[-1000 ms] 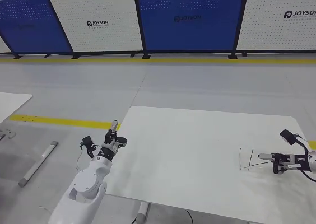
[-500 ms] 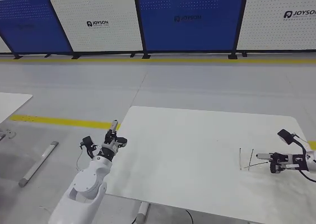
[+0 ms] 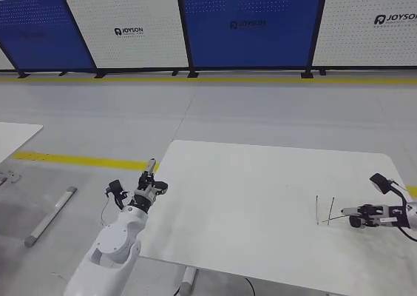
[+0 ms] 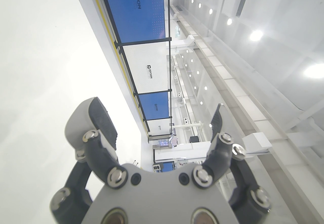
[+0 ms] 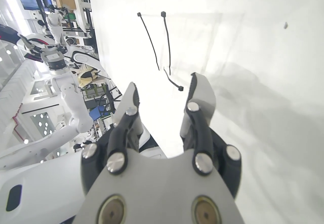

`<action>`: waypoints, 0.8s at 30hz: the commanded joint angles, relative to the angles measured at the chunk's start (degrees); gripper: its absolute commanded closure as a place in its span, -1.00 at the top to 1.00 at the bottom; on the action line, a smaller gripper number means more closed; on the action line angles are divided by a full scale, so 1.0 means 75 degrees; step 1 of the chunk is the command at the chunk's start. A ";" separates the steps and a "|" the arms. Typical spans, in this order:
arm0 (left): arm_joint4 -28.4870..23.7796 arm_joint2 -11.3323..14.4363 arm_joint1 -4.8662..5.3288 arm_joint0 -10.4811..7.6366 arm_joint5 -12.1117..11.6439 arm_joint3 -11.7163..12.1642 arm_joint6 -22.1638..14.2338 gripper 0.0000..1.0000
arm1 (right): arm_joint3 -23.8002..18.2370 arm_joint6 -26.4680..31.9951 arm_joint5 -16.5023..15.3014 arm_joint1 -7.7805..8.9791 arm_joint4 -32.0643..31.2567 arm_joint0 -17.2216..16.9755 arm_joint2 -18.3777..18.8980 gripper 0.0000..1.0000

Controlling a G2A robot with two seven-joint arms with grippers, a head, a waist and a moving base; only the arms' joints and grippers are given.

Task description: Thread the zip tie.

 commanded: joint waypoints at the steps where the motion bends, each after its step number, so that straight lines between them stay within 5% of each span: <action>1: 0.0000 0.0000 0.0000 0.0000 0.0000 0.0000 0.0000 1.00 | 0.0126 0.0000 -0.0019 -0.0018 0.0030 0.0048 -0.0037 -0.42; 24: 0.0000 0.0000 0.0000 0.0000 0.0000 0.0000 0.0000 1.00 | 0.0960 0.0000 -0.0154 -0.0179 0.0183 0.0523 -0.0513 -0.52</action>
